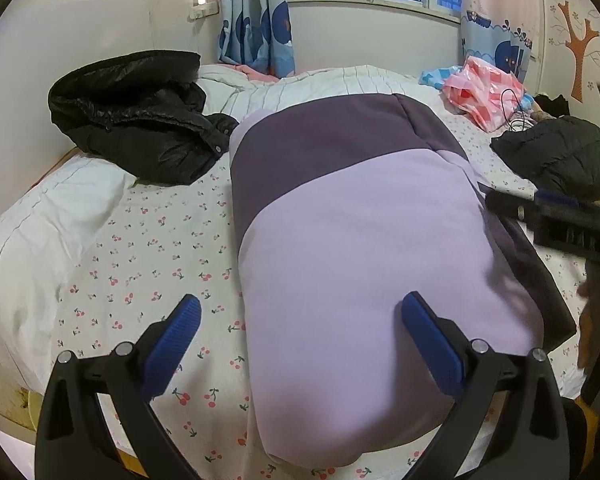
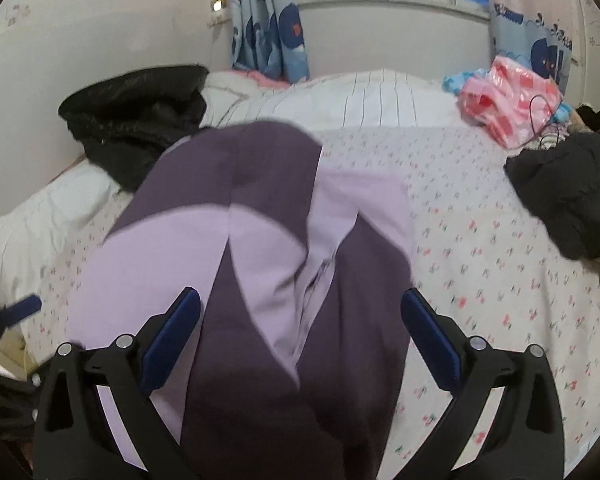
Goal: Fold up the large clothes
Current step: 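Release the bundle and pull both tools back from it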
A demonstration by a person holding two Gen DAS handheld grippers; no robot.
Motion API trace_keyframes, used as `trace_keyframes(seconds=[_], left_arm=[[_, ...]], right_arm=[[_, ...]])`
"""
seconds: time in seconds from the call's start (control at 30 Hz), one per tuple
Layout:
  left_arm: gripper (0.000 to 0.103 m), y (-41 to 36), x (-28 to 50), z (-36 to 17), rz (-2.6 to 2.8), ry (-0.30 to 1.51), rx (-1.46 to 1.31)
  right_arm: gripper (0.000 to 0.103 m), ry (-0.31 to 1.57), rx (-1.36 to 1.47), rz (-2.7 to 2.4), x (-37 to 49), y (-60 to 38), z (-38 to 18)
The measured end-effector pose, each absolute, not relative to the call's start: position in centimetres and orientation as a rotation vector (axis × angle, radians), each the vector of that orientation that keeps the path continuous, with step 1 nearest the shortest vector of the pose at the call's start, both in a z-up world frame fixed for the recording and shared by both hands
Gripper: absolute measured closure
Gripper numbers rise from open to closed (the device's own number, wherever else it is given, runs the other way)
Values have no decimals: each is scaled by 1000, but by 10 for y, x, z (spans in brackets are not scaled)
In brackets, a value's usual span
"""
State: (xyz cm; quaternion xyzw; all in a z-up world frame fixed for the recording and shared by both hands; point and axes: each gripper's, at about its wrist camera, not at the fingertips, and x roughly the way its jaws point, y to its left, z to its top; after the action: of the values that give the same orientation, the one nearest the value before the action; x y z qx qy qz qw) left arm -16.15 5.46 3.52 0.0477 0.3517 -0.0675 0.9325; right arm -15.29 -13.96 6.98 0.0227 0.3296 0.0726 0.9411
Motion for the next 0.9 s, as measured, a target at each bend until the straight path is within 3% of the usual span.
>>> trace_keyframes(seconds=[0.17,0.43,0.9], left_arm=[[6,54,-160,36,-140,719,94],[6,50,-161,37,-144,711,105],[6,56,-162,43,-195,801,10]], right_arm=[[6,648,21,131,-130,-141,83],[6,803,54,123,-109,-150,38],[6,773,-1,60,-196,-157,53]])
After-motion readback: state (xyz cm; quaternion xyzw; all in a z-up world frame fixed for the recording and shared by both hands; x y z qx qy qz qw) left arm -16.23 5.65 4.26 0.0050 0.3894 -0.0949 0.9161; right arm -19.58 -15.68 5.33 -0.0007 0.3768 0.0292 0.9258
